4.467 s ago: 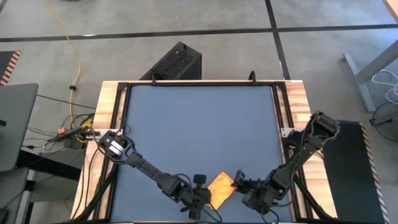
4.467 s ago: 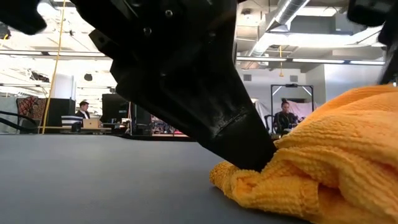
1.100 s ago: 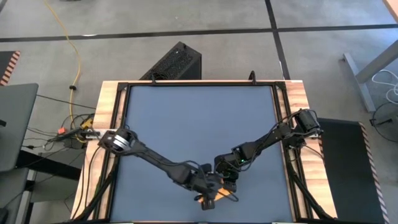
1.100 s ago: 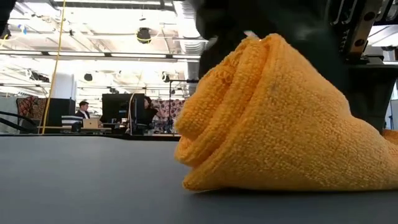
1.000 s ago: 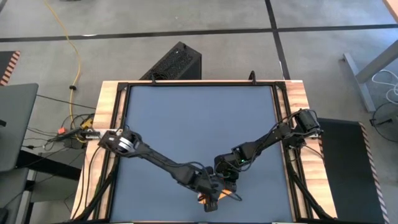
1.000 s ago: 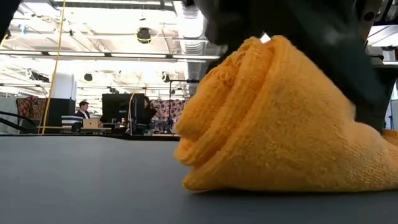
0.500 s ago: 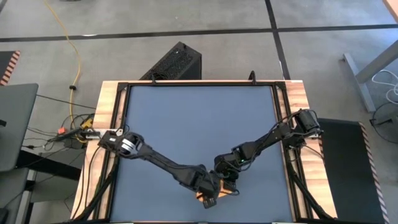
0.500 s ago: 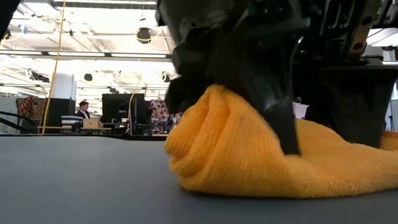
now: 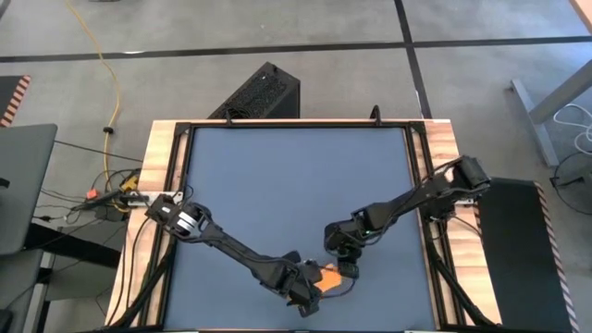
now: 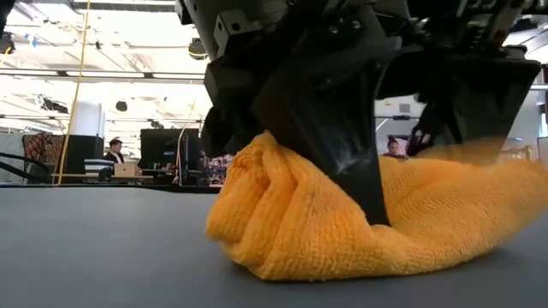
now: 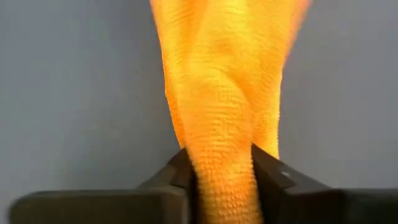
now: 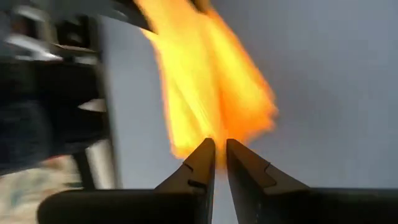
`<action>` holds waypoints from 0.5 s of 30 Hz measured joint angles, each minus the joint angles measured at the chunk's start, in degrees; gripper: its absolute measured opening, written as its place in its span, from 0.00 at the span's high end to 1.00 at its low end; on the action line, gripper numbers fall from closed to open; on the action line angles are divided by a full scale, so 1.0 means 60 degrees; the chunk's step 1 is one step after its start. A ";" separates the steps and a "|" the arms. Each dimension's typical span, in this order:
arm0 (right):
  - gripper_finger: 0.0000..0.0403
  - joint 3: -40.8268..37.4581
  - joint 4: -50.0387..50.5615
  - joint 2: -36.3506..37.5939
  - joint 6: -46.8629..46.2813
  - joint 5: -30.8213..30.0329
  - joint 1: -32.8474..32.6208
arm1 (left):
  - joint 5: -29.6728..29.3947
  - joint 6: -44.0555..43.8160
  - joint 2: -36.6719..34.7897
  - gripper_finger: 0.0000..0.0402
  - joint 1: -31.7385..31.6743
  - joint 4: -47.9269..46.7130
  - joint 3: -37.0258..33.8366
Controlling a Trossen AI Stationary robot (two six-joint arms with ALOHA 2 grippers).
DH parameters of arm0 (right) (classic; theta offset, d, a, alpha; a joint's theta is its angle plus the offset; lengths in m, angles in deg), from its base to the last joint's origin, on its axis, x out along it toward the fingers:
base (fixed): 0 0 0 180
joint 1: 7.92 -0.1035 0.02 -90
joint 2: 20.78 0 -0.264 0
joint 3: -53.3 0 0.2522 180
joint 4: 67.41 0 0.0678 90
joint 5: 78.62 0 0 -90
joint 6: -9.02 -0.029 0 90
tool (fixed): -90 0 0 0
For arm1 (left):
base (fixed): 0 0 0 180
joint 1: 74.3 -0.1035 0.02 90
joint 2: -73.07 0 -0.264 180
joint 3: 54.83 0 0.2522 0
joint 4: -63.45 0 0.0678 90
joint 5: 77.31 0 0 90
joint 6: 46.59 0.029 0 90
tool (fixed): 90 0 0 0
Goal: Roll towel
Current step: Roll the yellow microfiber towel
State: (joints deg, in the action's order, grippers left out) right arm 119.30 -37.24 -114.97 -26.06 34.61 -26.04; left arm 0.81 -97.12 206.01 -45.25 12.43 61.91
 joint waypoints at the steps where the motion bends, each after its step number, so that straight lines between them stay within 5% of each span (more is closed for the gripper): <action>1: 0.83 -0.0007 0.0317 0.0220 0.0015 -0.0366 -0.0066 | 0.0025 -0.0001 0.0000 0.82 0.0022 -0.0001 0.0000; 5: 0.83 -0.0007 0.1161 0.1090 -0.0266 -0.2260 -0.0678 | -0.0042 -0.0033 0.0004 0.96 0.0106 0.0057 -0.0007; 15: 0.83 -0.0003 -0.0733 0.1345 -0.0501 -0.6107 -0.4293 | -0.0188 -0.0130 -0.0029 0.99 0.0144 0.0903 -0.0030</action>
State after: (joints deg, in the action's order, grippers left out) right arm 119.29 -41.64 -106.90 -29.07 -2.04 -51.80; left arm -0.31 -97.89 205.84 -44.38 17.85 61.73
